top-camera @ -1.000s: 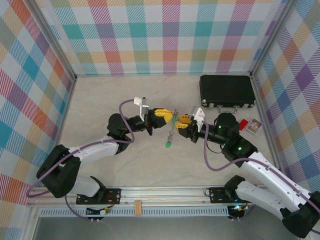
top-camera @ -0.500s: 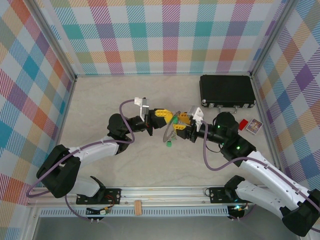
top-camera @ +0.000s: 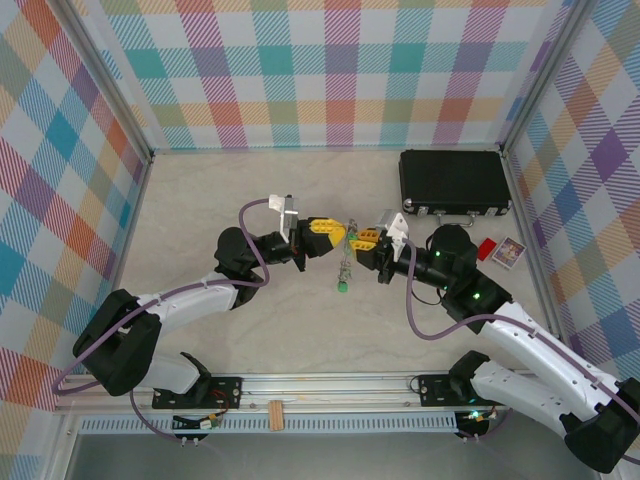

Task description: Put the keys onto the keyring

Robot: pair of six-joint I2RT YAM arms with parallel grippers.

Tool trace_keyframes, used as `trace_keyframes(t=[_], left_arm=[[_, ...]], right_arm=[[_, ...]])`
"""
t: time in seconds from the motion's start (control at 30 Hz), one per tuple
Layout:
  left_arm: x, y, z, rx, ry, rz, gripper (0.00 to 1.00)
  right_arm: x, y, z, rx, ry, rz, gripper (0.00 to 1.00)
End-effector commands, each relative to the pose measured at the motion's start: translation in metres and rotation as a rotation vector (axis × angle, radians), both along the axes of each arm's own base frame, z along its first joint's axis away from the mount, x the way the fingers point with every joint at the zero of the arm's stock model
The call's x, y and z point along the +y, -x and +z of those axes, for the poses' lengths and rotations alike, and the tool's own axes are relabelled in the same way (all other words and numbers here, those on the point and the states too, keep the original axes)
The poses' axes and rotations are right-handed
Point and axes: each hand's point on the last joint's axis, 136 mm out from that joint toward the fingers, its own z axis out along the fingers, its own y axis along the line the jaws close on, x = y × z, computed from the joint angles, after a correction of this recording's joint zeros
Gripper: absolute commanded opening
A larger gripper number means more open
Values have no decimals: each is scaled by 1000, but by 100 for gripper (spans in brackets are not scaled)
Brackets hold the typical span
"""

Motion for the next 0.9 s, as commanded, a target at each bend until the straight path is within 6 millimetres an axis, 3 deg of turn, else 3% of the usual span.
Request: trace_keyframes(t=[0.0, 0.07, 0.13, 0.53, 0.87], left_arm=[[4, 11, 25, -77, 73, -8, 0], [5, 13, 26, -79, 74, -10, 0], [5, 14, 27, -81, 75, -14, 0], [9, 19, 34, -95, 90, -18, 0], [8, 18, 25, -93, 69, -14, 0]], right_arm=[[-1, 3, 8, -23, -26, 3, 10], [-1, 3, 8, -20, -23, 4, 1], [0, 3, 6, -15, -18, 7, 0], [9, 2, -14, 58, 45, 46, 0], [4, 4, 2, 1, 59, 34, 0]])
